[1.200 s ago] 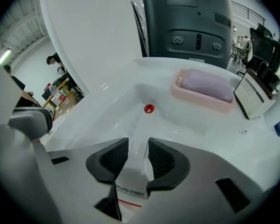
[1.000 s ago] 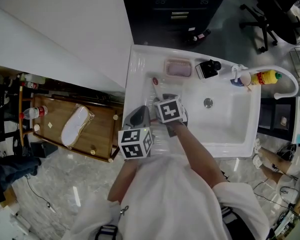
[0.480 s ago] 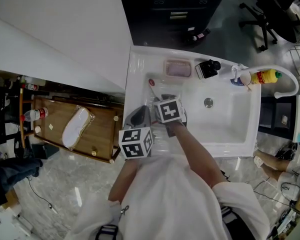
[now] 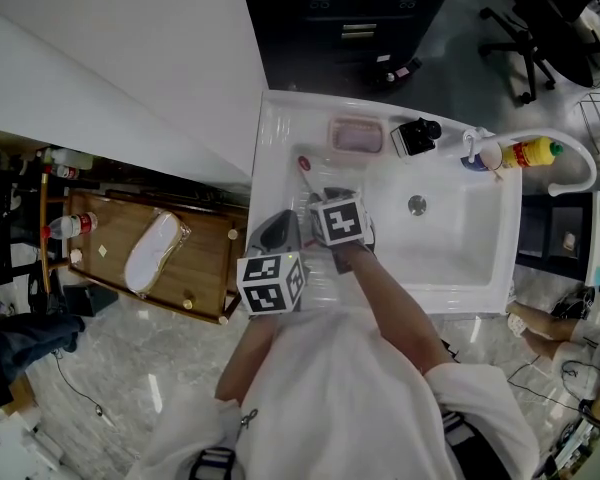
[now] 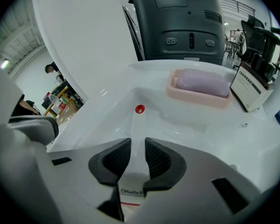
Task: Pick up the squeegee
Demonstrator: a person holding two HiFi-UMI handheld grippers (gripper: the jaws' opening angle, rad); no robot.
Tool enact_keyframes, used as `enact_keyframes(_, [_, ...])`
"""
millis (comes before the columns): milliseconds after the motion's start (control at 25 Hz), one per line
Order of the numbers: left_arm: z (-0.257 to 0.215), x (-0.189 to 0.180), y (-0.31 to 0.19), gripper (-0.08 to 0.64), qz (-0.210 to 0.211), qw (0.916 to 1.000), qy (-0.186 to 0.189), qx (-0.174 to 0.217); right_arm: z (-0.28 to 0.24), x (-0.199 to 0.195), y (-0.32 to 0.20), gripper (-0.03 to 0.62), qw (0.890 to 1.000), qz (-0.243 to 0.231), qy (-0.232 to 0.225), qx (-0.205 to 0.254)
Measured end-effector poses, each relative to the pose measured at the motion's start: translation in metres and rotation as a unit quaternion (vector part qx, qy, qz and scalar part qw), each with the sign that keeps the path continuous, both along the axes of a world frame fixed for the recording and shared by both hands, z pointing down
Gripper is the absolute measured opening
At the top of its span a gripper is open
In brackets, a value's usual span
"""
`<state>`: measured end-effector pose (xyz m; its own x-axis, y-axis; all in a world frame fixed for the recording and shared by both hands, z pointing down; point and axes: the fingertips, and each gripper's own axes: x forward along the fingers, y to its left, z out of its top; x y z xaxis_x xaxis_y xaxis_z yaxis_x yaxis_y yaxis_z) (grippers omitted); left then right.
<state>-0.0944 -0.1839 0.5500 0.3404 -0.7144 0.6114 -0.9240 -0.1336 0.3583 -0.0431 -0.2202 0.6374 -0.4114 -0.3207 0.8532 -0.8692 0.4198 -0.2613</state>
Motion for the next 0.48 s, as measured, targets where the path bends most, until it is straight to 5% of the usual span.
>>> enact_keyframes(320, [-0.006, -0.001, 0.001, 0.028, 0.003, 1.0000, -0.004, 0.007, -0.009, 0.005, -0.003, 0.104, 1.000, 0.010, -0.001, 0.024])
enact_keyframes(480, [-0.010, 0.001, 0.000, 0.028, 0.007, 0.9999, -0.004, 0.013, -0.018, 0.013, -0.014, 0.104, 0.997, 0.009, 0.009, 0.071])
